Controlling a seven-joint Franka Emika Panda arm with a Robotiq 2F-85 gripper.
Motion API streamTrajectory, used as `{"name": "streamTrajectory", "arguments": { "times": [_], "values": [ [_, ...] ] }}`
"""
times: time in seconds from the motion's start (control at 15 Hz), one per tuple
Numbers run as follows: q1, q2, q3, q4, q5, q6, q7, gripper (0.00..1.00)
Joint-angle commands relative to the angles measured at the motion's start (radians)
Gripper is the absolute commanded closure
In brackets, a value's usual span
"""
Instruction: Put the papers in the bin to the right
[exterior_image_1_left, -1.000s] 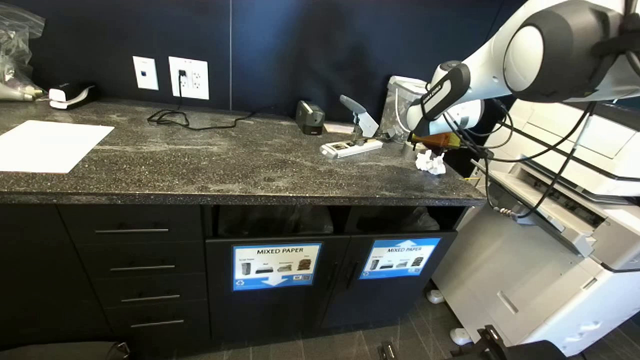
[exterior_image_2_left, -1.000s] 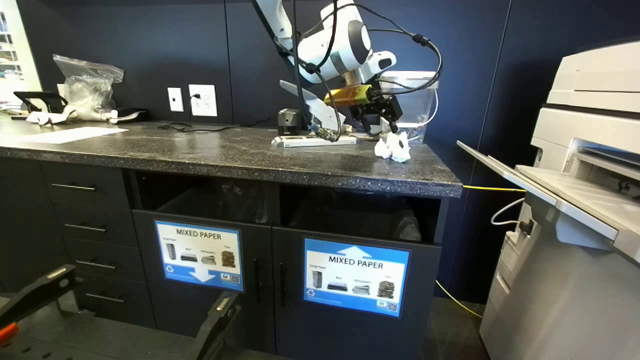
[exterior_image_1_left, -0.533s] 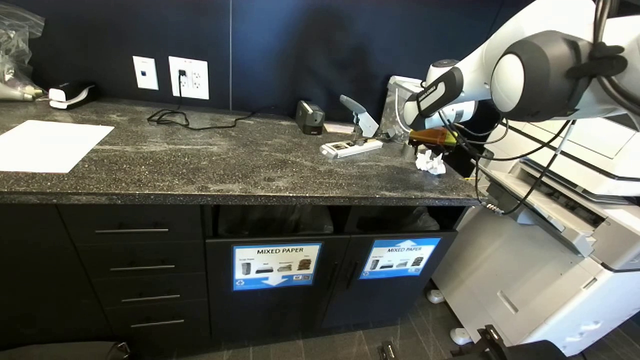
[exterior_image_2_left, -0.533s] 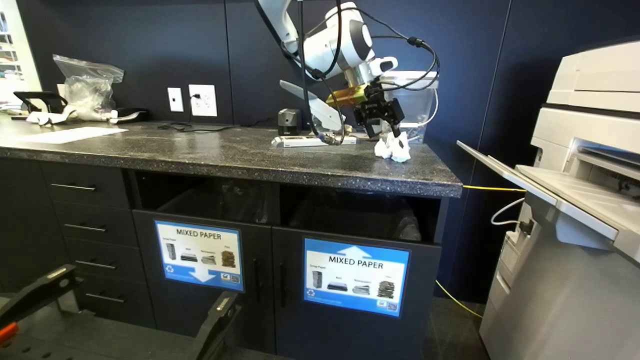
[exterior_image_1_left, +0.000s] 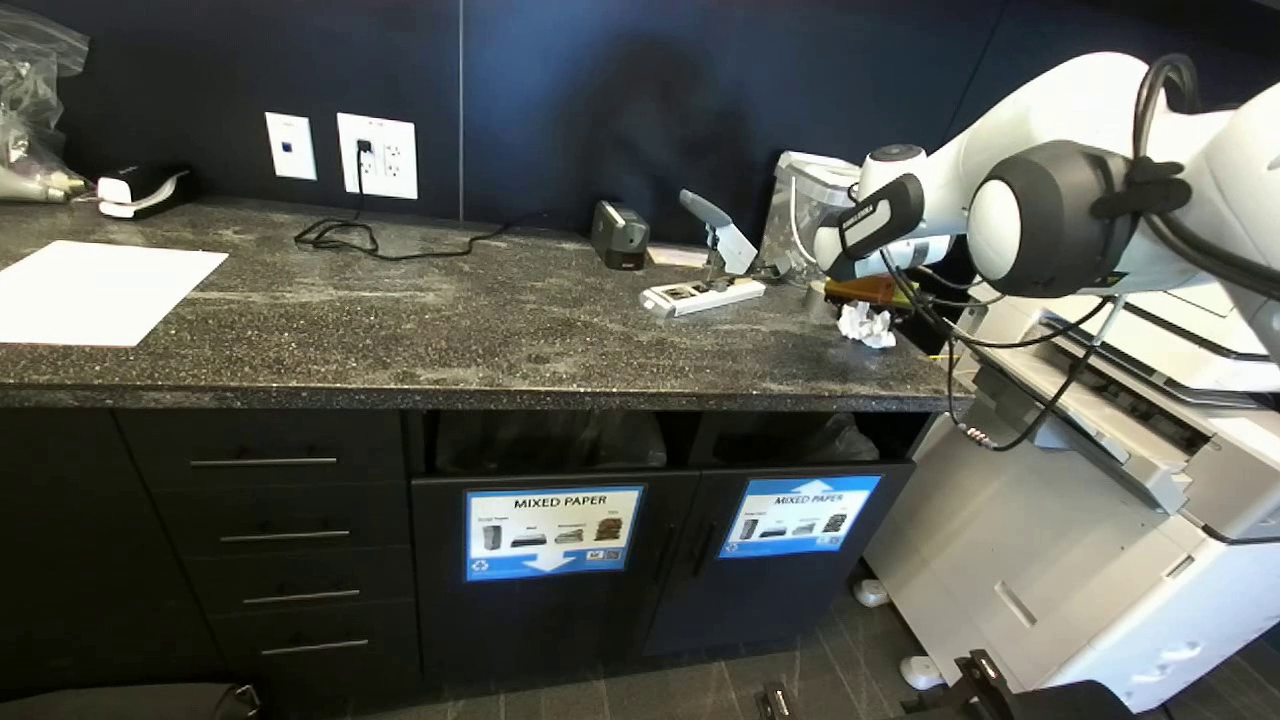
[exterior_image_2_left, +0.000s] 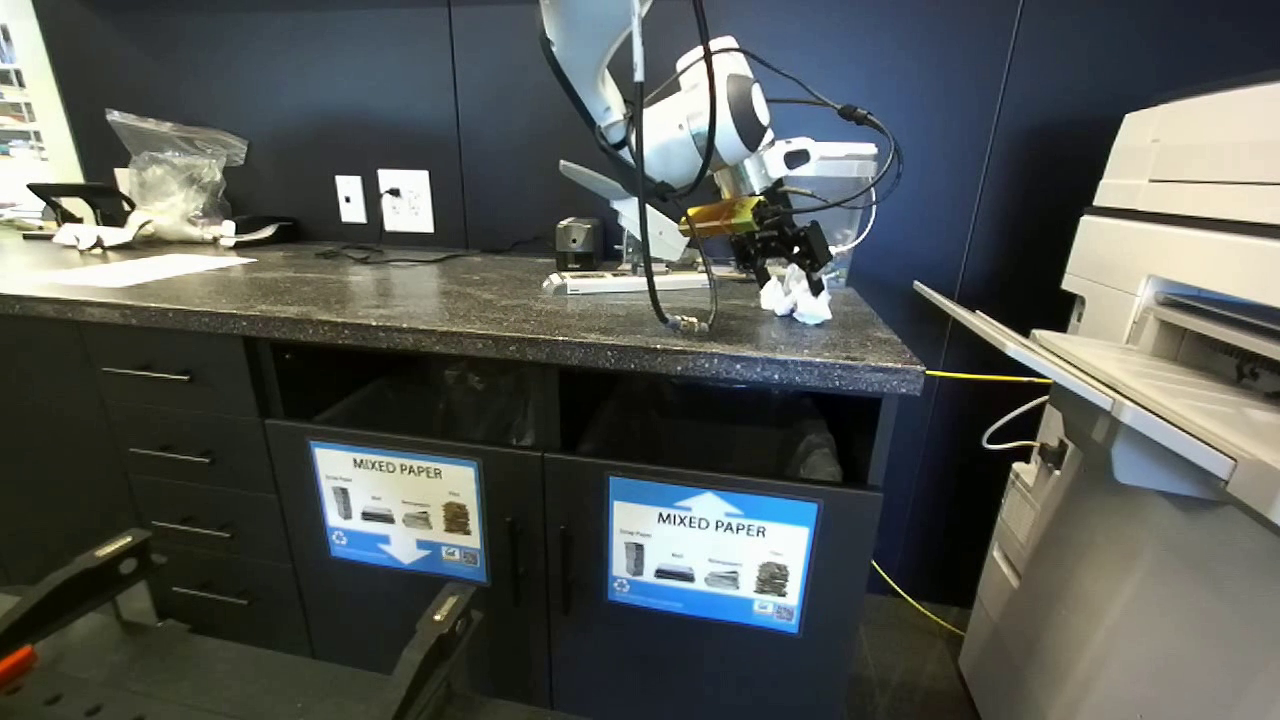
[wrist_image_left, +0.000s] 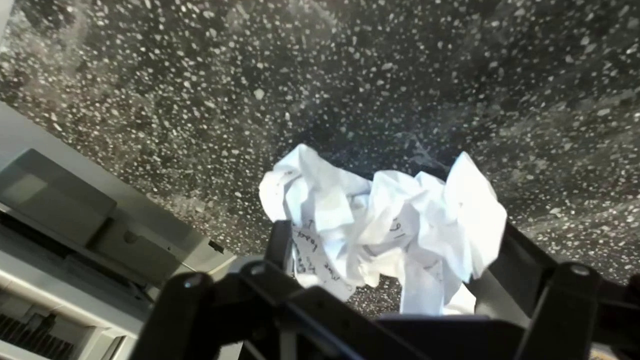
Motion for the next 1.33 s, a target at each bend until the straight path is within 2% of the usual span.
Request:
{"name": "streamTrajectory", "arguments": {
  "times": [0.0, 0.2, 0.27, 0.33, 0.53, 0.87, 1.07, 1.27],
  "values": [
    [-0.042, 0.077, 0.022, 0.146, 0.008, -0.04, 0.012, 0.0],
    [-0.058, 0.104, 0.034, 0.191, 0.009, -0.056, 0.009, 0.0],
    [-0.057, 0.112, 0.035, 0.2, 0.006, -0.055, 0.013, 0.25],
    [-0.065, 0.119, 0.04, 0.22, 0.008, -0.066, 0.008, 0.26],
    [-0.068, 0.133, 0.045, 0.248, 0.006, -0.08, 0.008, 0.51],
    [-0.059, 0.135, 0.038, 0.257, 0.008, -0.108, 0.006, 0.88],
    [-0.062, 0.136, 0.041, 0.265, 0.01, -0.133, 0.001, 0.95],
    [-0.066, 0.13, 0.051, 0.257, 0.015, -0.147, -0.015, 0.93]
  ]
}}
